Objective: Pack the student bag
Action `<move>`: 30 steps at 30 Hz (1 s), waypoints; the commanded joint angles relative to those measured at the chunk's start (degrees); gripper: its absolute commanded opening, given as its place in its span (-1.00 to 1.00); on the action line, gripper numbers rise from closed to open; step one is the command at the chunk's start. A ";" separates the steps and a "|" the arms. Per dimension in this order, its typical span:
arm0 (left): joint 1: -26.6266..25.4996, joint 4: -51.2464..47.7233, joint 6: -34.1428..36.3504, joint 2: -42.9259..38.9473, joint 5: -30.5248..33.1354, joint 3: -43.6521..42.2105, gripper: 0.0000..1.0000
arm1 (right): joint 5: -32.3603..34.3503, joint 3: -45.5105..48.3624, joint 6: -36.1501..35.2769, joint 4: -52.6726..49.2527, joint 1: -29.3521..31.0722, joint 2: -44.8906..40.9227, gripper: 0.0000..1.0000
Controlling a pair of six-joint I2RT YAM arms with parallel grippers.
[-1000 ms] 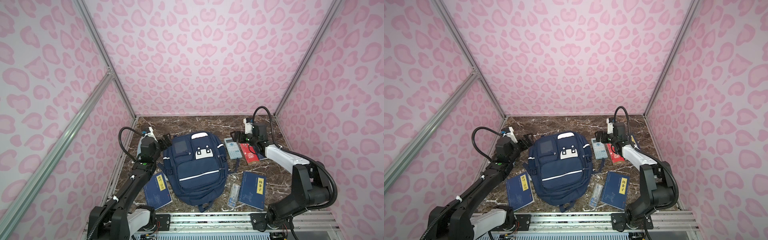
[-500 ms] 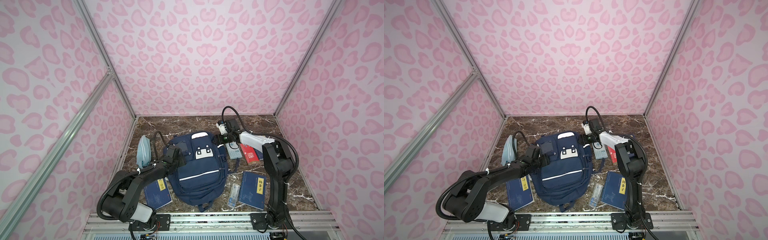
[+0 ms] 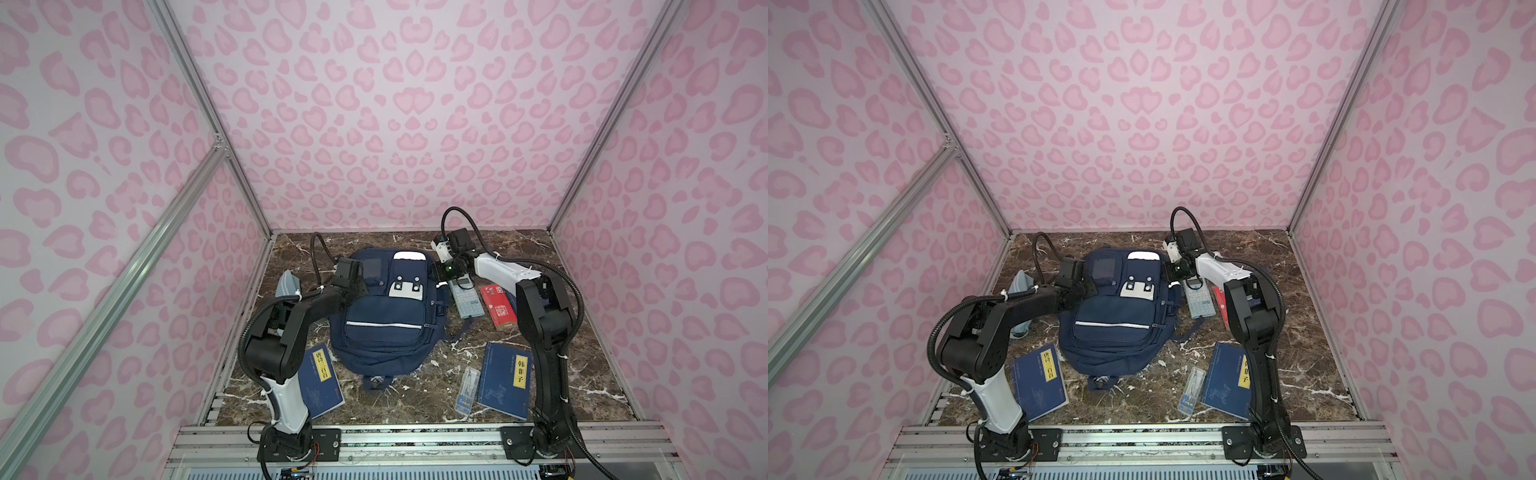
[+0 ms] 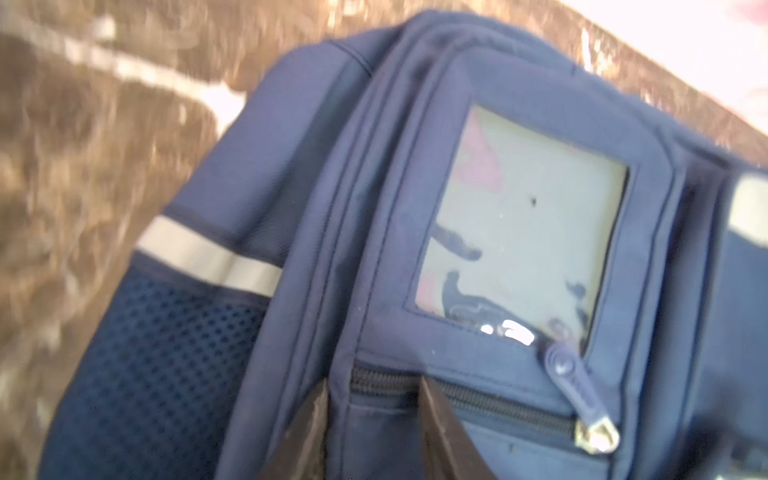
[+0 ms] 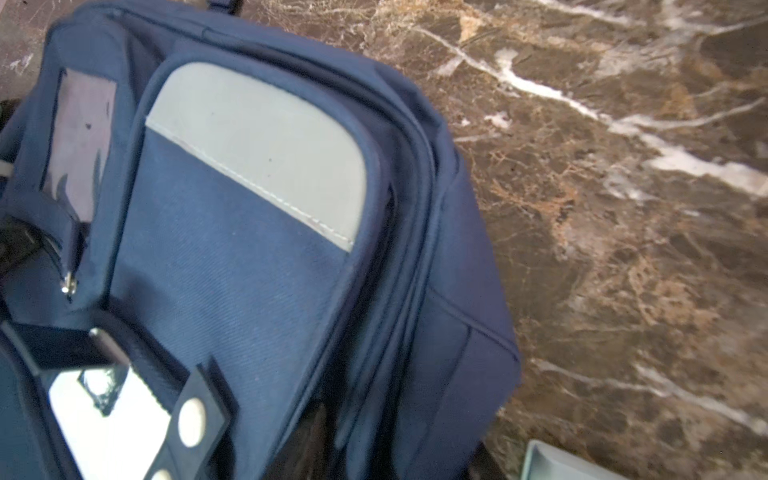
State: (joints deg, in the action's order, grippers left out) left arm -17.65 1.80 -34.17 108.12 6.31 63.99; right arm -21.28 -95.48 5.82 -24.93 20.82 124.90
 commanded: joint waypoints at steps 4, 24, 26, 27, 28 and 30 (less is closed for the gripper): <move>0.56 -0.41 0.75 8.83 -5.18 11.80 -0.25 | 1.25 5.13 2.97 -1.70 1.46 -3.76 -0.12; 2.10 -5.38 -0.03 -13.91 -8.89 2.54 0.49 | 9.35 12.60 5.30 -0.97 1.64 -16.55 0.69; 2.13 -5.72 -1.57 -19.56 -12.42 -4.51 0.48 | 10.75 7.75 4.97 -2.14 0.69 -12.98 0.74; 1.71 -5.12 -2.68 -21.90 -14.33 -8.95 0.44 | 11.43 5.02 4.39 -3.20 0.36 -10.62 0.75; 1.20 -4.63 -3.56 -23.64 -15.49 -12.51 0.38 | 12.38 2.38 3.78 -4.79 0.08 -8.30 0.75; -1.24 -4.78 -4.44 -26.81 -14.20 -19.34 0.20 | 14.54 -3.42 2.36 -7.85 -0.31 -3.29 0.76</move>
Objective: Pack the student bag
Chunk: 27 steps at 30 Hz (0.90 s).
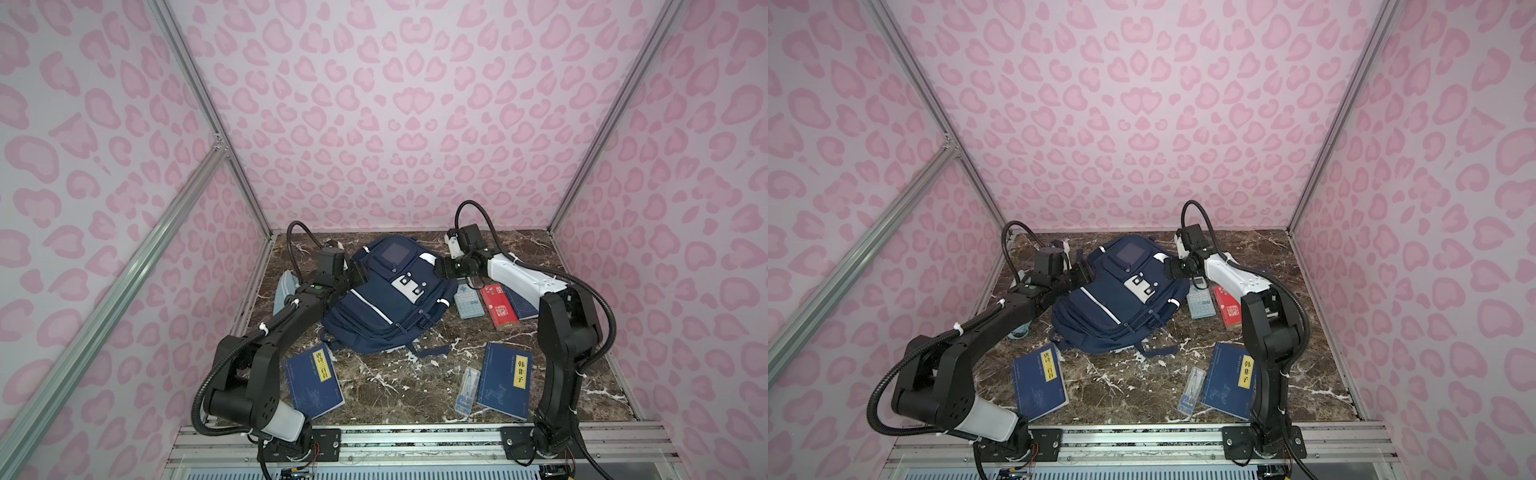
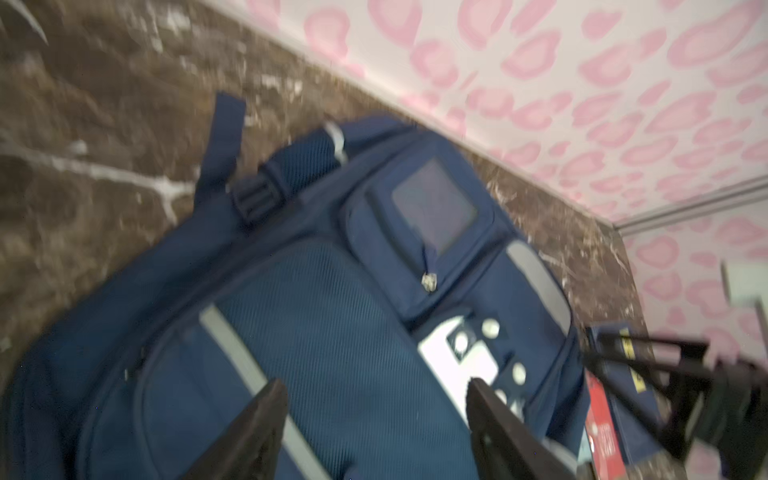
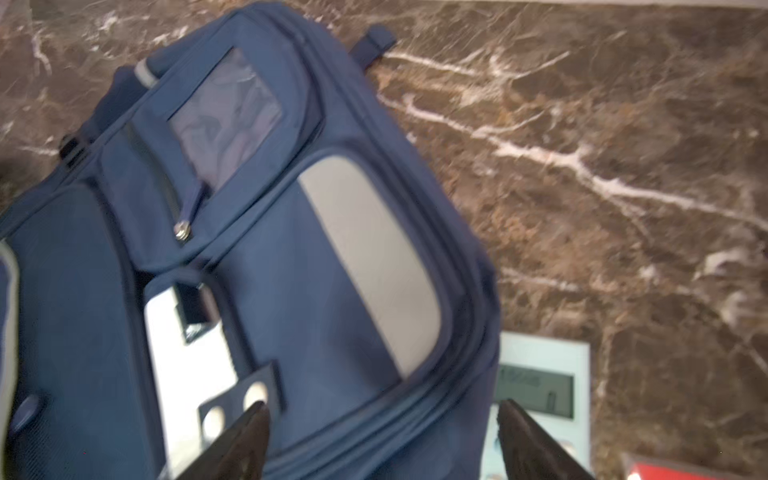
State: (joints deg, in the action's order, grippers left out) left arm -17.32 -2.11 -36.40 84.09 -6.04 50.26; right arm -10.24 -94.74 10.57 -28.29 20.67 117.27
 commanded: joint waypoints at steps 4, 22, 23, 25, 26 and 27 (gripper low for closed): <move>-3.86 3.87 -3.00 -2.65 2.23 -14.44 -0.16 | -3.57 -9.41 -2.36 -7.48 -2.02 10.18 0.53; 1.01 2.73 3.73 19.73 3.86 9.14 -0.42 | -5.36 15.53 -3.70 -1.70 0.63 -8.83 0.01; 1.09 2.64 4.01 18.52 4.67 9.16 -0.36 | -3.52 16.67 -4.58 -1.15 1.13 -10.68 0.24; 1.52 2.20 4.25 15.53 6.02 8.45 0.07 | 0.96 18.31 -7.56 0.02 2.53 -14.10 0.48; 1.89 2.36 4.20 13.15 6.28 7.47 0.28 | 3.03 19.44 -9.60 1.43 3.33 -16.10 0.56; 2.14 2.62 4.02 11.09 6.31 6.58 0.44 | 4.52 20.85 -11.11 3.30 4.11 -18.02 0.63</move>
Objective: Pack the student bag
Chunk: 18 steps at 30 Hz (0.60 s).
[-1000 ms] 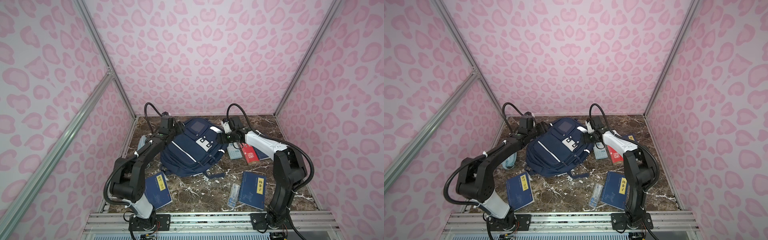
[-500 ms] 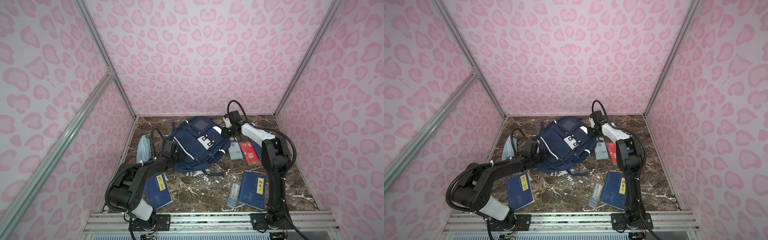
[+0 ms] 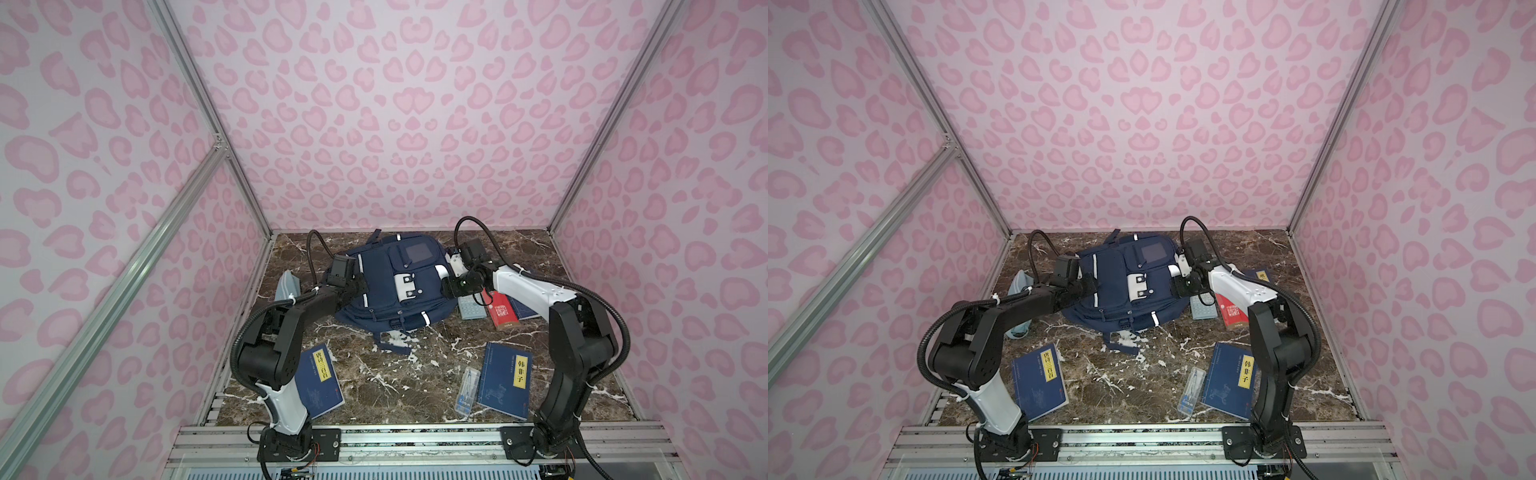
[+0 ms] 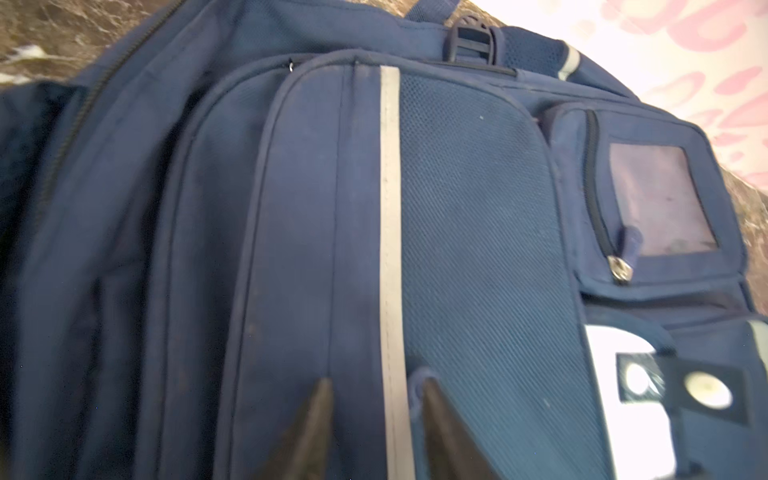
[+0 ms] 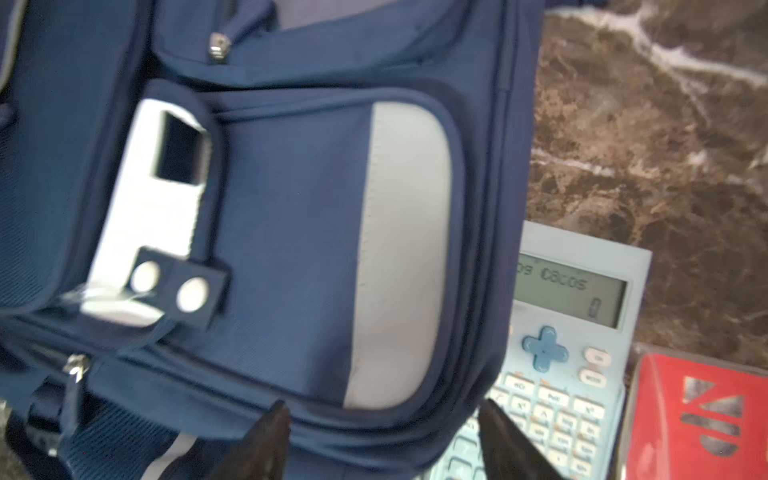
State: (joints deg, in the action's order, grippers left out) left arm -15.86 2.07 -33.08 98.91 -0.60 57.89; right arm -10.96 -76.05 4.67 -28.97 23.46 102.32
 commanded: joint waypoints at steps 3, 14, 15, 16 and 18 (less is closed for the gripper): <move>0.80 -2.42 0.74 -11.57 -0.06 -4.14 1.00 | 6.33 9.59 -11.63 15.67 3.84 -11.04 0.99; -5.67 -2.80 -0.28 -35.54 -12.78 -24.43 0.96 | -4.49 5.72 -31.64 4.45 12.88 -4.54 0.61; -6.94 -2.31 -0.23 -36.37 -12.67 -25.43 0.96 | -3.96 5.59 -32.80 4.27 14.47 -3.57 0.59; -8.03 -1.77 -0.36 -37.02 -12.66 -26.67 0.98 | -3.43 5.56 -34.25 4.19 16.40 -2.42 0.57; -9.31 -0.95 -1.37 -37.92 -12.43 -28.20 0.97 | -2.69 5.22 -36.32 3.08 19.30 -0.01 0.53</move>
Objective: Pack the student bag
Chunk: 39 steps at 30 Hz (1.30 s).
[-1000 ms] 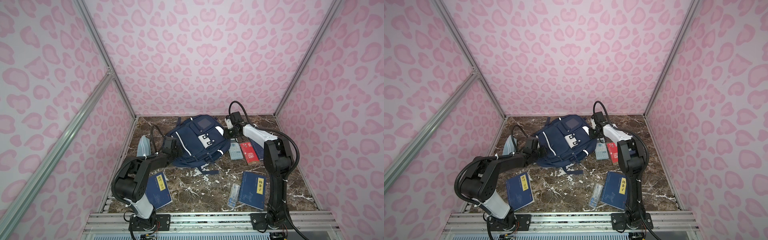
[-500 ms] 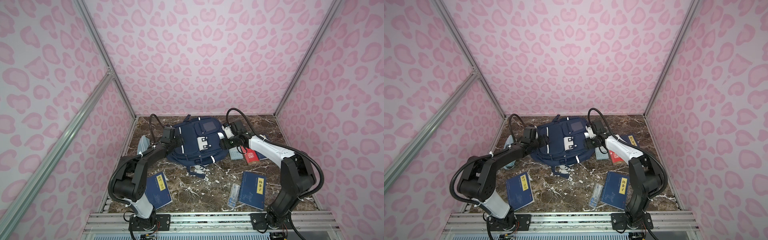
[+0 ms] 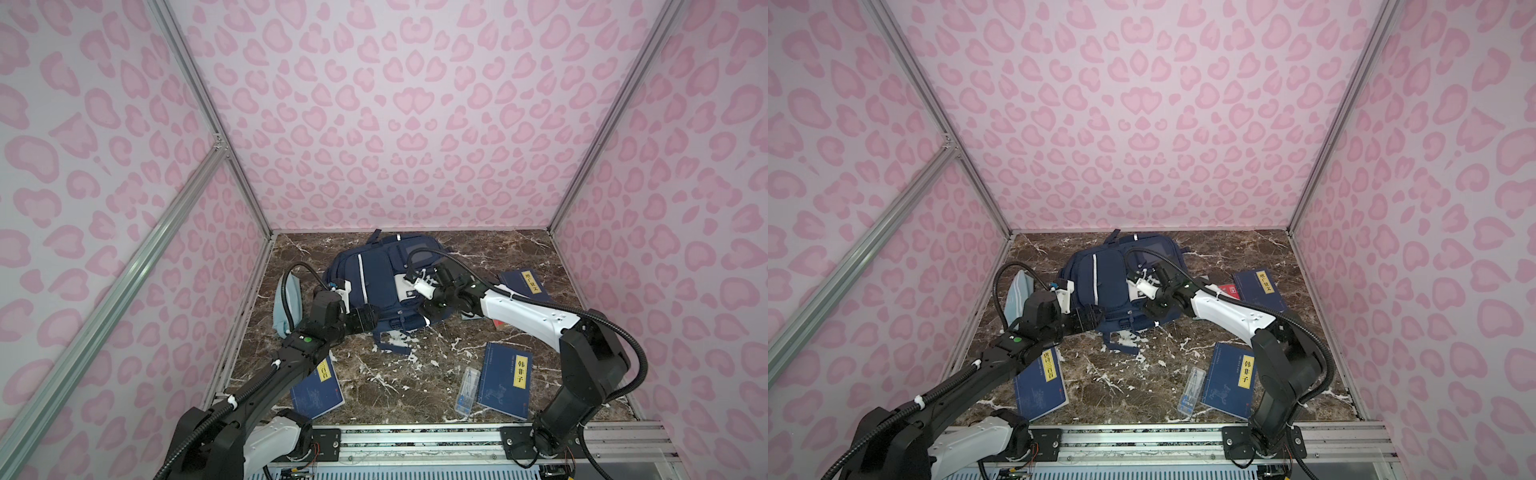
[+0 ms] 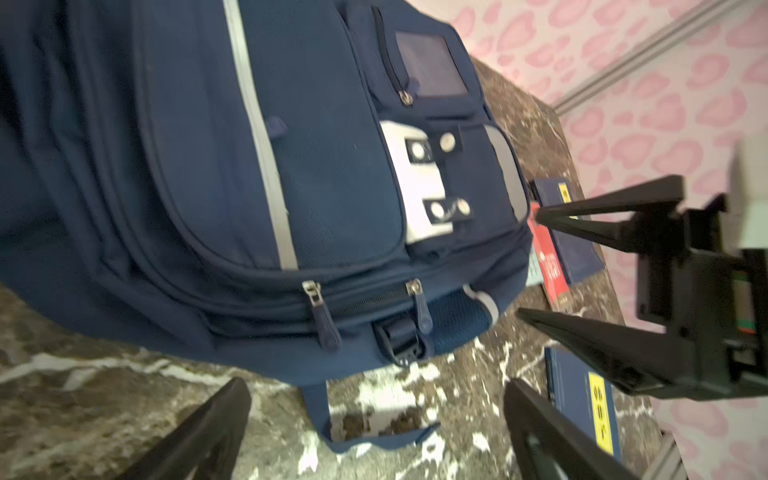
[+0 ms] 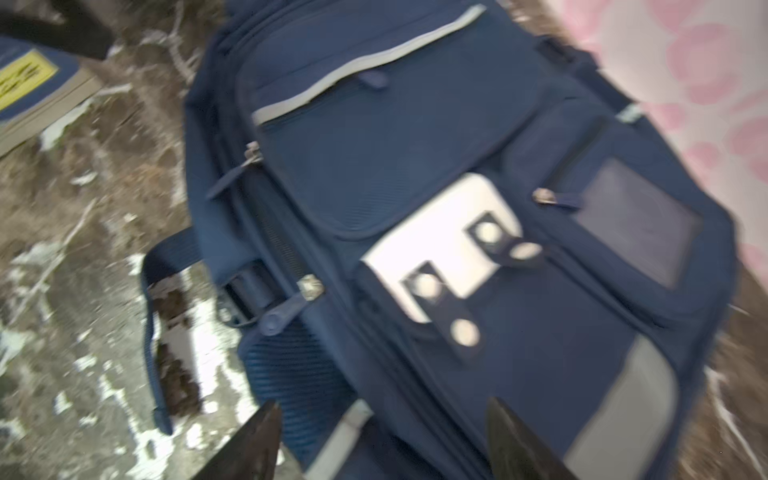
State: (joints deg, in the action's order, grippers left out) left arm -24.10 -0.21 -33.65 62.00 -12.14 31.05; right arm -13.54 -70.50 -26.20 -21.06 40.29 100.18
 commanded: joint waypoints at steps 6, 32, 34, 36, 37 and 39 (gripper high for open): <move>-1.78 6.15 -5.63 -3.21 1.28 -7.08 0.65 | 7.83 -0.64 -5.55 -3.74 4.79 7.56 0.41; -19.19 35.41 1.31 15.45 23.19 -10.18 -0.09 | -10.14 -5.26 -0.24 0.47 -0.10 8.41 -1.00; -19.83 38.11 2.10 18.16 23.23 -9.83 -0.09 | -11.08 -5.21 -0.08 0.41 -0.18 8.75 -1.00; -20.16 40.41 2.53 20.53 23.34 -9.15 -0.08 | -11.24 -5.47 0.09 -0.20 -0.19 9.21 -1.00; -20.33 39.83 2.29 21.63 24.63 -8.33 -0.06 | -11.24 -5.57 0.17 -0.43 -0.17 9.39 -1.00; -20.38 39.84 2.18 24.16 25.85 -6.90 -0.02 | -11.54 -5.57 0.31 -0.65 -0.14 9.66 -1.00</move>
State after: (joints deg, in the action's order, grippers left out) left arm -44.36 34.37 -32.45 84.27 10.76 22.74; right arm -22.24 -75.68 -26.57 -21.78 40.05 109.27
